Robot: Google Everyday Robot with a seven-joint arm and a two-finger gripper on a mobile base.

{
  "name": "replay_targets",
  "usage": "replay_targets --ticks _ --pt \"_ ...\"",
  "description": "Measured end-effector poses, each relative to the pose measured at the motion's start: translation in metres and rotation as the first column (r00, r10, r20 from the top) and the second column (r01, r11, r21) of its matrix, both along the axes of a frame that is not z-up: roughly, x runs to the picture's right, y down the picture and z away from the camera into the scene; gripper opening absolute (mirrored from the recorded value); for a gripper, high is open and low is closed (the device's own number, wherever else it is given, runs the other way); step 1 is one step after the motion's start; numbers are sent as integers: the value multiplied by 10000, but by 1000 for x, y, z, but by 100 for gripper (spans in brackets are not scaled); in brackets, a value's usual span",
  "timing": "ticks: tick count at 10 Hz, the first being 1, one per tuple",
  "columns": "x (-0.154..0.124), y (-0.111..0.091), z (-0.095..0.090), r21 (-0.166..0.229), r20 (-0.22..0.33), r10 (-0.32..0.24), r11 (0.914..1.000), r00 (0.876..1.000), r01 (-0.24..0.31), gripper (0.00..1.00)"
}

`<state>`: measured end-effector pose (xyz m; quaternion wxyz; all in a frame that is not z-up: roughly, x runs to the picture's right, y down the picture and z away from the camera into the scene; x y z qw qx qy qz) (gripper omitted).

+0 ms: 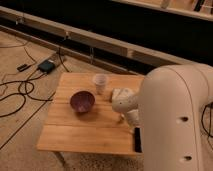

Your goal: Push the eraser across the table

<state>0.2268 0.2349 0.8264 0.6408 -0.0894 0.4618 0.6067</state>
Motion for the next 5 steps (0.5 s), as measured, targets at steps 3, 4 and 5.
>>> replay_targets --ticks 3,4,5 --pt "28 -16 3 186 -554 -80 9998 9984 91 65" --pt "39 -25 4 365 -785 -66 9993 9969 95 65" --pt "44 -30 3 456 -920 -60 9989 9957 103 65"
